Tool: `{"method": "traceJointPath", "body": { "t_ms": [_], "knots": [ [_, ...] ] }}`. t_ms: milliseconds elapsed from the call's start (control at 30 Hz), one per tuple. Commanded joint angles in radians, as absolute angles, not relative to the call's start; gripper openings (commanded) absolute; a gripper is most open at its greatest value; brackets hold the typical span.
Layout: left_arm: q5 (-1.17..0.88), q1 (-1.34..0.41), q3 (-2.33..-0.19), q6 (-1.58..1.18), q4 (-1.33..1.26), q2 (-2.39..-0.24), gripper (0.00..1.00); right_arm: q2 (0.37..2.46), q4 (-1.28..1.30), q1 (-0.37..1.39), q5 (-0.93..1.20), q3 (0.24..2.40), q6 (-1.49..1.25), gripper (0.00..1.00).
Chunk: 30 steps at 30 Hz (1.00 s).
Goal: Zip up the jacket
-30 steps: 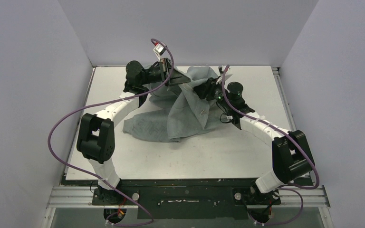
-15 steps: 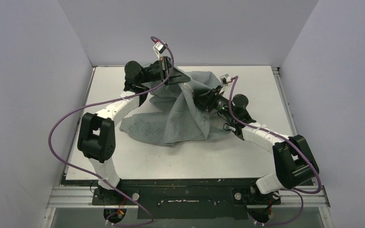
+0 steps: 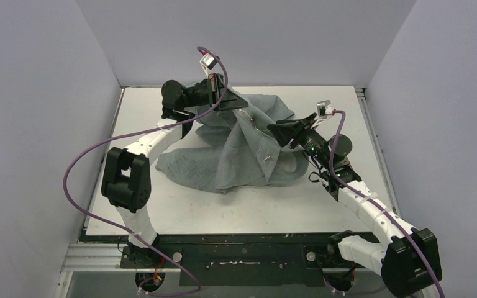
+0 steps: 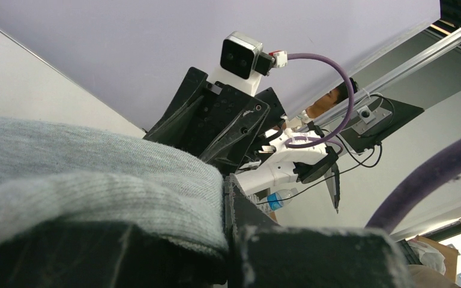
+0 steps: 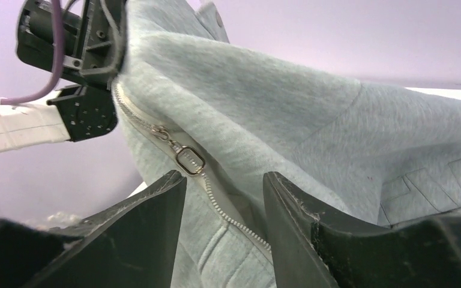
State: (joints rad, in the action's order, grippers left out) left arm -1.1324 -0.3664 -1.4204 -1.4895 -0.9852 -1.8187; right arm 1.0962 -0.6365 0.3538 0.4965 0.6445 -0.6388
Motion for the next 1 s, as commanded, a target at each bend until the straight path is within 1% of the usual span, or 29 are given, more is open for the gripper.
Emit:
{"method": "traceJointPath", "body": {
  "t_ms": [0, 100, 200, 500, 600, 733, 800, 967],
  "knots": [
    [-1.143, -0.367, -1.503, -1.520, -1.146, -1.805, 0.00, 1.072, -0.545, 0.348, 0.537, 0.684, -0.628, 0.52],
    [-1.155, -0.368, -1.505, -1.556, -1.197, -1.808, 0.00, 1.097, -0.643, 0.347, 0.635, 0.676, -0.714, 0.56],
    [-1.166, -0.374, -1.508, -1.583, -1.233, -1.812, 0.00, 1.119, -0.722, 0.348, 0.675, 0.675, -0.790, 0.61],
    [-1.192, -0.412, -1.519, -1.621, -1.275, -1.824, 0.00, 1.228, -0.970, 0.347, 0.715, 0.649, -0.987, 0.62],
    [-1.190, -0.414, -1.519, -1.623, -1.276, -1.824, 0.00, 1.263, -1.060, 0.348, 0.731, 0.633, -1.049, 0.62],
    [-1.190, -0.414, -1.526, -1.624, -1.275, -1.824, 0.00, 1.276, -1.047, 0.348, 0.731, 0.627, -1.052, 0.61],
    [-1.189, -0.414, -1.529, -1.623, -1.274, -1.825, 0.00, 1.279, -1.056, 0.347, 0.740, 0.623, -1.058, 0.57],
    [-1.181, -0.414, -1.531, -1.622, -1.272, -1.833, 0.00, 1.296, -1.151, 0.349, 0.792, 0.609, -1.106, 0.52]
  ]
}}
